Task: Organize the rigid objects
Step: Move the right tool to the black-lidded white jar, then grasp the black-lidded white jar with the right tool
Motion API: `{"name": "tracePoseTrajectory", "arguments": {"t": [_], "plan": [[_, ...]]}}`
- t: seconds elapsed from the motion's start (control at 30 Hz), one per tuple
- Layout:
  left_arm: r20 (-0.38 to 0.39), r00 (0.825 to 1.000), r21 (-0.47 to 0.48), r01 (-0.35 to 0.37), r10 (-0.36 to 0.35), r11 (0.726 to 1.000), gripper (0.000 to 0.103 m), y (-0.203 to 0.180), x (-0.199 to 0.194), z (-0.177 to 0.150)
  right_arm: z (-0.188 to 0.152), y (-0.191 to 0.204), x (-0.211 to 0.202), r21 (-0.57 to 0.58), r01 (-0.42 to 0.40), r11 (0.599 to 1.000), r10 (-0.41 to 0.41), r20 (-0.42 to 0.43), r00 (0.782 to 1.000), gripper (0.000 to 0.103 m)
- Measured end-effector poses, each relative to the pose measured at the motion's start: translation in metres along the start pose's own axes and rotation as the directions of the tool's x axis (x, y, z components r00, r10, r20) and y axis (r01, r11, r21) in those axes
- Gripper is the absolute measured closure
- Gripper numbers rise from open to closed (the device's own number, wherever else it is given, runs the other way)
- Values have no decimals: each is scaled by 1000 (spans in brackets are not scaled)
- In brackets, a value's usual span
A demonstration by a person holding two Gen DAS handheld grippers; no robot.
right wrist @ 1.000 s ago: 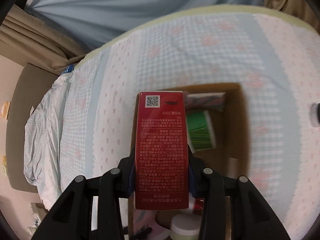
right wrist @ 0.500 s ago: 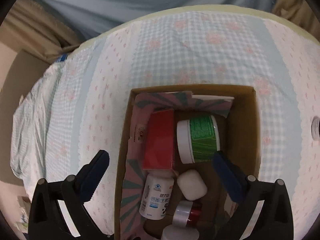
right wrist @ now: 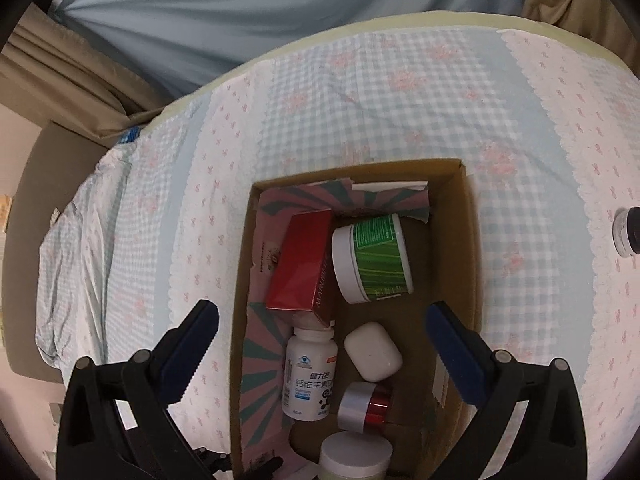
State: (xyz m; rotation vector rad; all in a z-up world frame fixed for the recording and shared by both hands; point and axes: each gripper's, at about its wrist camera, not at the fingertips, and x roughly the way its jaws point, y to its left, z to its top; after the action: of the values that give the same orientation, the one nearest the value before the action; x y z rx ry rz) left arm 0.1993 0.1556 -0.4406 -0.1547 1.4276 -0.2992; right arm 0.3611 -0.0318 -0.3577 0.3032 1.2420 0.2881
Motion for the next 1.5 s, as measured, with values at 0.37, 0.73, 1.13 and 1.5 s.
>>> {"name": "tracePoseTrajectory", "arguments": {"t": [0.37,0.73,1.13,1.5], "plan": [[-5,1000,10,-5,5,1000,81,-1,1,1,-3,-5,-73,26,-12,1000,10,78,997,0],[-2,1000,9,-11,11,1000,81,-5,4,0,-14,-95,-170,159,77,984,-113,232,966,0],[15,1000,-33,-26,26,999,81,-2,7,-5,-27,-237,-135,252,217,943,-280,248,927,0],[20,1000,-30,-23,24,999,81,-2,10,-7,-20,-310,-53,238,251,939,-319,322,891,6]]}}
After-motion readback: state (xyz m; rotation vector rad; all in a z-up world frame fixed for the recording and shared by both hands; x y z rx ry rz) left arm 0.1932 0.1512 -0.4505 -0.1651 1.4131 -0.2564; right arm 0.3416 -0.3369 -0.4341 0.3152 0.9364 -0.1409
